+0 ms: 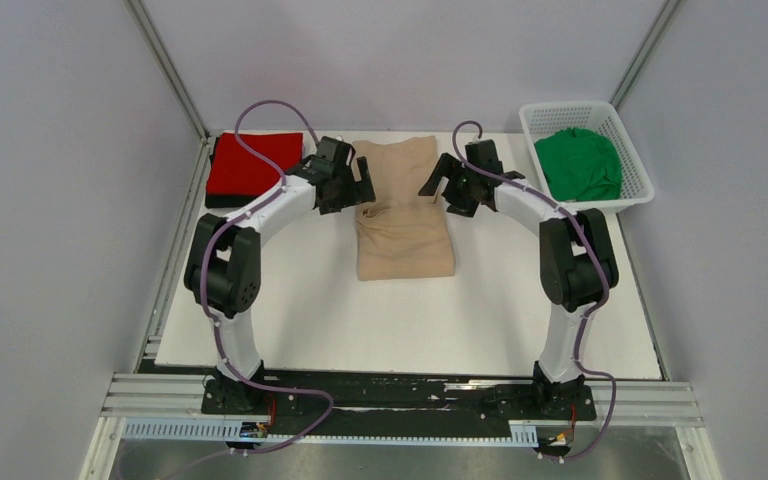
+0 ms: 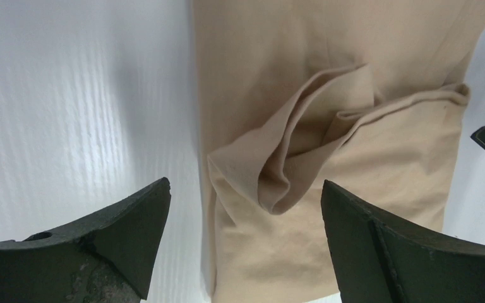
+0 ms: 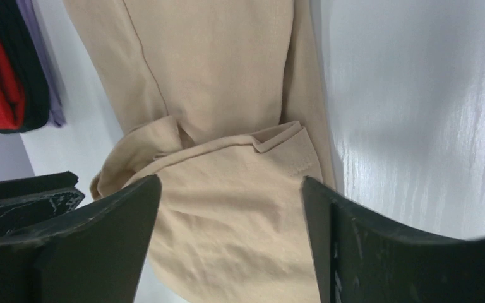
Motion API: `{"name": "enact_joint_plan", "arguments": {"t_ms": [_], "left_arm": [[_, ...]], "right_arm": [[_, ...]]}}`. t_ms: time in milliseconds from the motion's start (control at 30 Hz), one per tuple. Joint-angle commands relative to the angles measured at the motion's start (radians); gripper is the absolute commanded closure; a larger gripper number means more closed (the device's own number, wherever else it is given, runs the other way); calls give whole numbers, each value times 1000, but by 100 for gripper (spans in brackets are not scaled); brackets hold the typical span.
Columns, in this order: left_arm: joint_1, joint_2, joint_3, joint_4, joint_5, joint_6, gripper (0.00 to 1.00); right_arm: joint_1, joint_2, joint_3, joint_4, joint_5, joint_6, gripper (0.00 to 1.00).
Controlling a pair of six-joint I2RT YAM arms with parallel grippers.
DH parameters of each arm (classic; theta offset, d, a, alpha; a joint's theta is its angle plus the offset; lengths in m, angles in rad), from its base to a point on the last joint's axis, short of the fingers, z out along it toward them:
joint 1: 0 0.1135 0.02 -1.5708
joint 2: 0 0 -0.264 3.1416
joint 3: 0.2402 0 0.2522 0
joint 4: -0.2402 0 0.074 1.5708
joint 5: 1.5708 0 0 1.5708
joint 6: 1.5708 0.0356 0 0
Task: Fold and stack the t-shirts
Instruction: Fold the folded rectangular tshirt in 1/3 of the way
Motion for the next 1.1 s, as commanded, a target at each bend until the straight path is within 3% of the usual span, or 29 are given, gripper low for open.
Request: {"name": "enact_joint_plan", "arguments": {"t_ms": [0, 133, 267, 467, 667, 833, 1067], "left_arm": [[12, -117, 19, 22, -9, 43, 0], [12, -217, -106, 53, 70, 37, 0], [-2, -285, -279, 235, 271, 4, 0], [-42, -188, -288, 314, 379, -2, 0], [-36, -6, -125, 308, 346, 29, 0], [15, 196, 139, 145, 283, 84, 0], [33, 255, 248, 13, 245, 102, 0]], "right_arm": [[-1, -114, -27, 37, 9, -12, 1], [2, -219, -153, 47, -14, -22, 0], [6, -328, -286, 54, -42, -18, 0], [7, -485, -465, 79, -94, -51, 0], [5, -605, -535, 73, -80, -79, 0], [1, -656, -549, 54, -49, -91, 0], [-1, -676, -551, 17, -2, -88, 0]]}}
